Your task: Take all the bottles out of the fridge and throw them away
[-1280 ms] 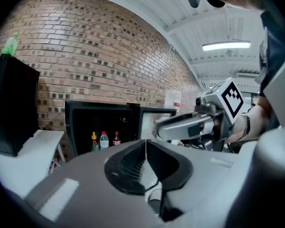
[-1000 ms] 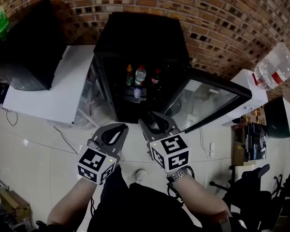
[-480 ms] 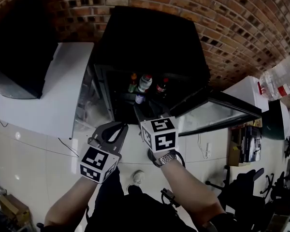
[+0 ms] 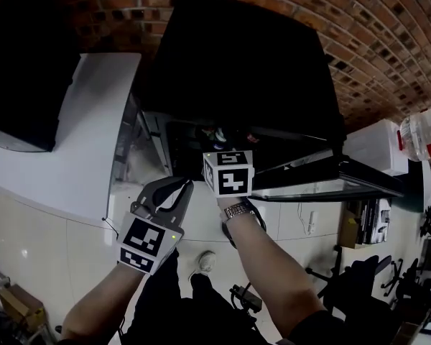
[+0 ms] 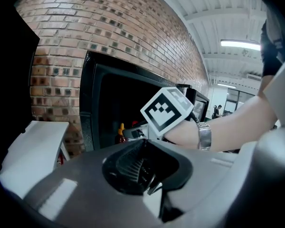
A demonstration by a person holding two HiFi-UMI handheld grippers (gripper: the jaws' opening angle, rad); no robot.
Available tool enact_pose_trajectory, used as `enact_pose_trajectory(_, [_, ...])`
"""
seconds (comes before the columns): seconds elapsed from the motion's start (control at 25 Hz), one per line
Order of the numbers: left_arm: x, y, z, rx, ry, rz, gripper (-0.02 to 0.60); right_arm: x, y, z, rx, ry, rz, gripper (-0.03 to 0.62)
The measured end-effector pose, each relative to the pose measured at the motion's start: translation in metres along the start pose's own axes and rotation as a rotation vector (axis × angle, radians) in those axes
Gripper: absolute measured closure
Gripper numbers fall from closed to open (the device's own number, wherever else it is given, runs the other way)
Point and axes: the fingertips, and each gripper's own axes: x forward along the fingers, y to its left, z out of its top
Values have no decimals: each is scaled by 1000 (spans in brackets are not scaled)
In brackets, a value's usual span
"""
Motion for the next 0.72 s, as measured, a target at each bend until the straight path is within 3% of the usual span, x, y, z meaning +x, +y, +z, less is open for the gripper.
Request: enact_pose_trajectory(0.72, [3,15,-36,-27,62,-4,577,71,-29,-2,42,31,-125,401])
